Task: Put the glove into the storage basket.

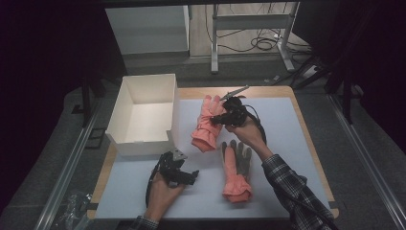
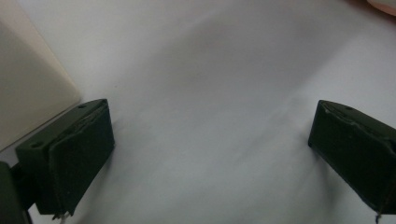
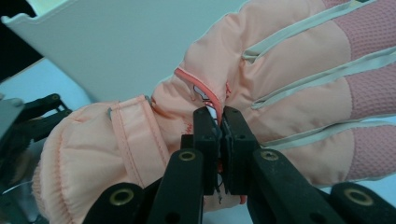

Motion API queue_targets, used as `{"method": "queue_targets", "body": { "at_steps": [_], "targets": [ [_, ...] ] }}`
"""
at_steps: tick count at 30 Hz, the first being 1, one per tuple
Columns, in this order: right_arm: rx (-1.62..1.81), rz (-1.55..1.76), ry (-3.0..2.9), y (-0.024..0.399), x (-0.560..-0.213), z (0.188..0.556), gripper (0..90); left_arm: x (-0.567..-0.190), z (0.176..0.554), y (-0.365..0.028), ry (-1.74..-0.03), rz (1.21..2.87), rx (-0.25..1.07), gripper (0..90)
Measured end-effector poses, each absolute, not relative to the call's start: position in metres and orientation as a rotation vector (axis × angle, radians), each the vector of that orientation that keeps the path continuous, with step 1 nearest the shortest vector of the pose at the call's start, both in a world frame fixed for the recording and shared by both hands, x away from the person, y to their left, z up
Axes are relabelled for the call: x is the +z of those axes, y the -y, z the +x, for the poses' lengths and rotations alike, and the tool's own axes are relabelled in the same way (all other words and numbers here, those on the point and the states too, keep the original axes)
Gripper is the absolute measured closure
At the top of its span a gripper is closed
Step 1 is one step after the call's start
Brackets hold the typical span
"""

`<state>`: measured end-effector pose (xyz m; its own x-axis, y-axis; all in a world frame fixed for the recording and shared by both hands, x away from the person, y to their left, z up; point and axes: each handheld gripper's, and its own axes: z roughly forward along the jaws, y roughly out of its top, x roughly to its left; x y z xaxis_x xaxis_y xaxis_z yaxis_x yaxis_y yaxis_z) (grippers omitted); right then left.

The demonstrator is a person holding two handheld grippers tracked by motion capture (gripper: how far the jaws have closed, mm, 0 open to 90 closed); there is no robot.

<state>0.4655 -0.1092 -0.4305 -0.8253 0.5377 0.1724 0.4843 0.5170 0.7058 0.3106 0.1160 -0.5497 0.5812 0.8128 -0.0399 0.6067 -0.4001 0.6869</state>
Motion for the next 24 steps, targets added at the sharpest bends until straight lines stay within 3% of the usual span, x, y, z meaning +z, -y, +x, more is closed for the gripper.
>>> {"method": "queue_targets", "body": {
  "at_steps": [24],
  "targets": [
    [1.295, 0.793, -2.711, 0.157, -0.401, 0.416, 85.1, -0.550, 0.311, -0.116, -1.126, 2.142, 0.400, 0.5]
  ]
}}
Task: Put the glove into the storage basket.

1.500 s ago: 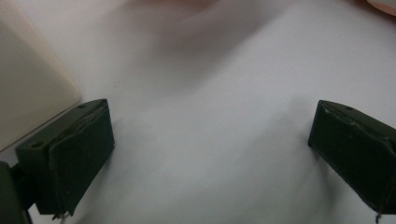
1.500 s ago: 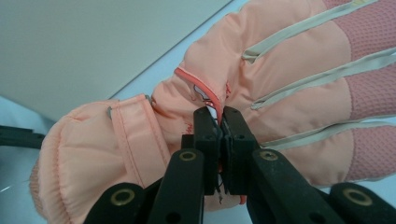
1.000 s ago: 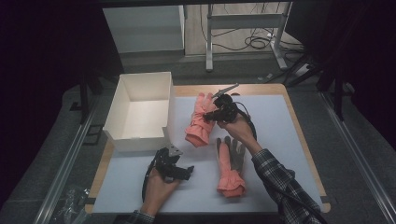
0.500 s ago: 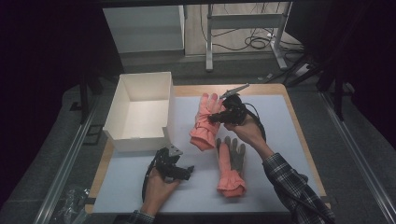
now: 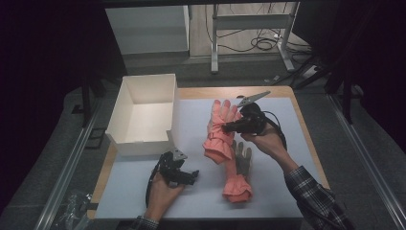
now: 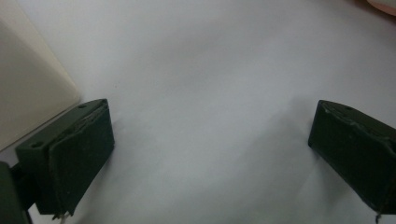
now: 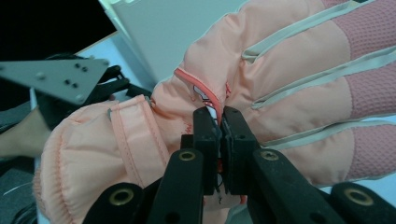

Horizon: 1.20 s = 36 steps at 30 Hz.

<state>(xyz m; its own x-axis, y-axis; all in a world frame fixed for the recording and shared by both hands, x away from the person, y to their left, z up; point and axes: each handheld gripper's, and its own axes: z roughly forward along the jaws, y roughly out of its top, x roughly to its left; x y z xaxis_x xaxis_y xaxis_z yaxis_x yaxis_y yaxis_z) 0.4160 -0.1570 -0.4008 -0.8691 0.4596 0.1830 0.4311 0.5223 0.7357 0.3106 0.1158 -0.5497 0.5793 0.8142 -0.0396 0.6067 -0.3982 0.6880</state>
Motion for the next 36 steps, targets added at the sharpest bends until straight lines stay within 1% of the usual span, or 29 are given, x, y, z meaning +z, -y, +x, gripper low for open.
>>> {"method": "queue_targets", "body": {
  "at_steps": [11, 18, 27, 36],
  "targets": [
    [1.286, 0.747, -2.744, 0.188, -0.397, 0.385, 85.2, -0.550, 0.311, -0.116, -1.126, 2.143, 0.400, 0.5],
    [1.263, 0.731, -2.775, 0.205, -0.403, 0.367, 85.1, -0.549, 0.311, -0.116, -1.126, 2.143, 0.397, 0.5],
    [1.189, 0.730, -2.842, 0.213, -0.425, 0.349, 85.0, -0.550, 0.311, -0.116, -1.126, 2.141, 0.399, 0.5],
    [1.116, 0.719, -2.880, 0.201, -0.450, 0.351, 83.6, -0.550, 0.311, -0.116, -1.123, 2.142, 0.402, 0.5]
  ]
}}
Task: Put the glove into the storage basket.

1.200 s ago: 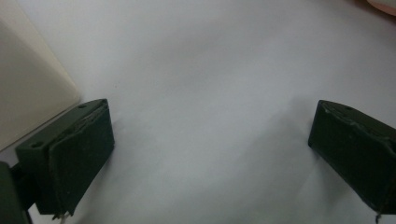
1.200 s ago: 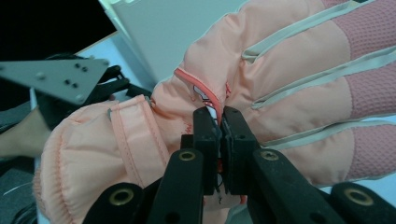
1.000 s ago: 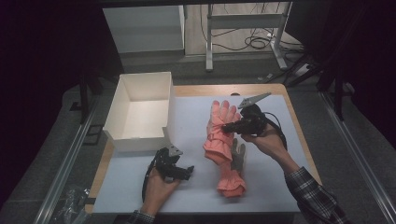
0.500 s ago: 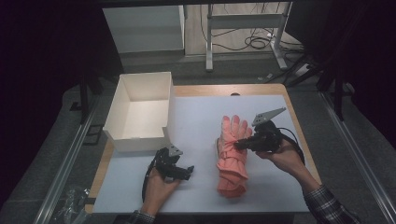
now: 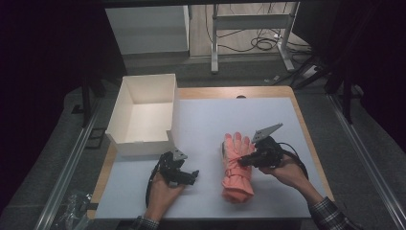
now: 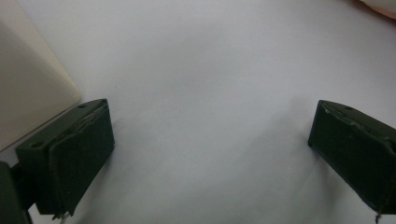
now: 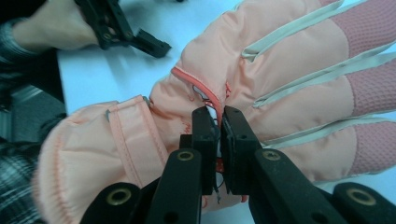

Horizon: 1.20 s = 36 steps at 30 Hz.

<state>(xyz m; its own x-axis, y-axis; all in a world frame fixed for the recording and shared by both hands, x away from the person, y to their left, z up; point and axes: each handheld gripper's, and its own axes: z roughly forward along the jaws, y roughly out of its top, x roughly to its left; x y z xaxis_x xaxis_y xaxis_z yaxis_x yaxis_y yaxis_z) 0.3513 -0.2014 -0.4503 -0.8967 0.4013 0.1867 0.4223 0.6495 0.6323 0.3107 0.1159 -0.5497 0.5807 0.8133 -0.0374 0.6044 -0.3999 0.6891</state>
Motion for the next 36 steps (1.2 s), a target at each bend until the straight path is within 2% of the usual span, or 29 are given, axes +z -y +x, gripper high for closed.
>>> {"method": "queue_targets", "body": {
  "at_steps": [10, 16, 23, 36],
  "targets": [
    [-1.080, -0.717, 2.867, 0.194, -0.465, 0.351, 73.8, -0.550, 0.311, -0.116, -1.122, 2.143, 0.403, 0.5],
    [-1.101, -0.721, 2.894, 0.197, -0.461, 0.348, 63.8, -0.550, 0.311, -0.116, -1.125, 2.142, 0.401, 0.5],
    [-1.143, -0.734, 2.906, 0.202, -0.452, 0.346, 56.3, -0.550, 0.311, -0.116, -1.124, 2.142, 0.402, 0.5],
    [-1.247, -0.854, 2.907, 0.230, -0.447, 0.346, 51.7, -0.550, 0.311, -0.116, -1.127, 2.140, 0.399, 0.5]
  ]
}}
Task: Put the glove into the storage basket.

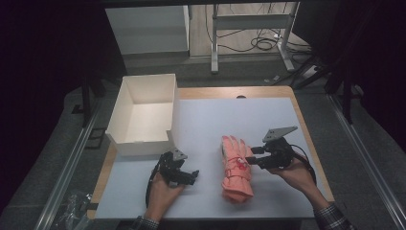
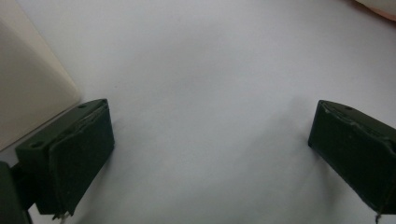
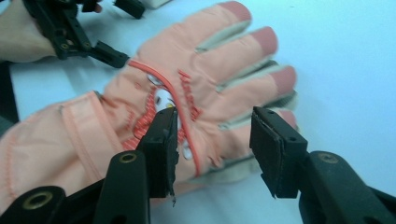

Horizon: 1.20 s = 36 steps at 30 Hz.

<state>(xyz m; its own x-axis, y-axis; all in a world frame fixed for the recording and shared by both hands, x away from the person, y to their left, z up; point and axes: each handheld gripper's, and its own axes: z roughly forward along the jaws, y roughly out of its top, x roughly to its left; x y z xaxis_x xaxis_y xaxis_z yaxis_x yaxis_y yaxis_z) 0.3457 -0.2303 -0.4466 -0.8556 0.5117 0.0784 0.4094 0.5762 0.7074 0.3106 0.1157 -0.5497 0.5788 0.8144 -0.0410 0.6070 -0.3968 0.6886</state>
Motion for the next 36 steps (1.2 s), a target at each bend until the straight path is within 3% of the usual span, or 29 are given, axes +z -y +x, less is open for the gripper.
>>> {"method": "queue_targets", "body": {
  "at_steps": [7, 16, 20, 26, 36],
  "targets": [
    [1.137, 0.822, -2.648, 0.243, -0.458, 0.341, 52.6, -0.550, 0.311, -0.116, -1.126, 2.140, 0.400, 0.5],
    [1.149, 0.860, -2.646, 0.256, -0.478, 0.332, 61.7, -0.550, 0.311, -0.116, -1.124, 2.145, 0.400, 0.5],
    [1.154, 0.862, -2.655, 0.259, -0.489, 0.324, 69.0, -0.550, 0.311, -0.116, -1.124, 2.145, 0.400, 0.5],
    [1.182, 0.904, -2.673, 0.264, -0.500, 0.311, 88.3, -0.550, 0.311, -0.116, -1.125, 2.144, 0.400, 0.5],
    [1.184, 0.875, -2.680, 0.270, -0.513, 0.280, 88.8, -0.550, 0.310, -0.116, -1.127, 2.143, 0.398, 0.5]
  ]
}}
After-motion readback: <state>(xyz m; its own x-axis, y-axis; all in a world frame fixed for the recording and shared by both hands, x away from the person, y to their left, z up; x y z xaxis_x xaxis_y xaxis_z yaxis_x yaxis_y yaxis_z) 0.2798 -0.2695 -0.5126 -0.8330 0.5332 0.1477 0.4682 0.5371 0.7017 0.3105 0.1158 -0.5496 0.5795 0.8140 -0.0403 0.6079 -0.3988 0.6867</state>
